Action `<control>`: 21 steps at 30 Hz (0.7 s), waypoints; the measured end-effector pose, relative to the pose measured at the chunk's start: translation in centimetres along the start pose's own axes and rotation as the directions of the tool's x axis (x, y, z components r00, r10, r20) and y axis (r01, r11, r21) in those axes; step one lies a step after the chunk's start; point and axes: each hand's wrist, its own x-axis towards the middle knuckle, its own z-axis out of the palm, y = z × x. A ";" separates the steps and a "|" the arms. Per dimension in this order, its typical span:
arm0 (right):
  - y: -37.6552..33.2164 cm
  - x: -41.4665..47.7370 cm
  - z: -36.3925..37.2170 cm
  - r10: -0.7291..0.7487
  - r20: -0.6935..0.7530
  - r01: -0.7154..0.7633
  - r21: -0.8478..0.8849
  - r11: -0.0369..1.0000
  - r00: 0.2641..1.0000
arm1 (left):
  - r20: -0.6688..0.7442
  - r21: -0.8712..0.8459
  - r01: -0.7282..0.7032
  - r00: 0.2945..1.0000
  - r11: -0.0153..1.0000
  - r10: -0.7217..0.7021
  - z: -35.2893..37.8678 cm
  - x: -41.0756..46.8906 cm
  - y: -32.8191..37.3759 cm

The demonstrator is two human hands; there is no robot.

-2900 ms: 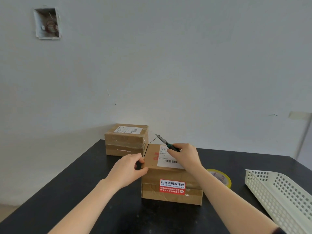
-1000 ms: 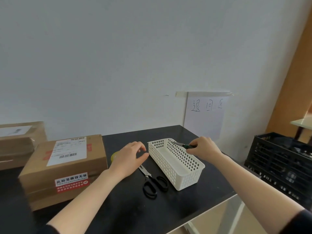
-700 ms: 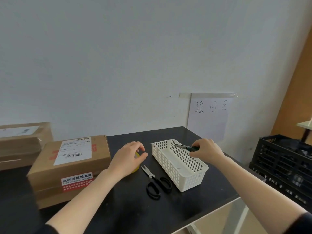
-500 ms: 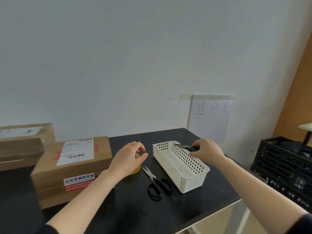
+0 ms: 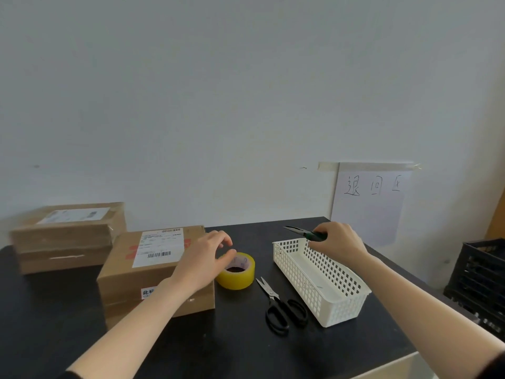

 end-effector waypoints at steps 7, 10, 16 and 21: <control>-3.9 1.6 1.7 -0.061 0.015 0.061 0.012 0.998 0.998 | -0.045 0.049 0.039 0.998 0.998 -0.036 -3.0 -1.0 -3.3; -5.7 2.2 2.5 -0.090 0.028 0.089 0.038 0.995 0.996 | -0.049 0.068 0.055 0.997 0.996 -0.052 -4.0 -1.6 -4.4; -10.0 3.3 4.6 -0.176 0.056 0.172 0.074 0.982 0.983 | -0.064 0.137 0.123 0.991 0.983 -0.115 -6.0 -3.5 -6.4; -13.6 3.6 6.5 -0.261 0.071 0.252 0.119 0.960 0.963 | -0.084 0.163 0.175 0.983 0.971 -0.163 -7.7 -4.5 -8.3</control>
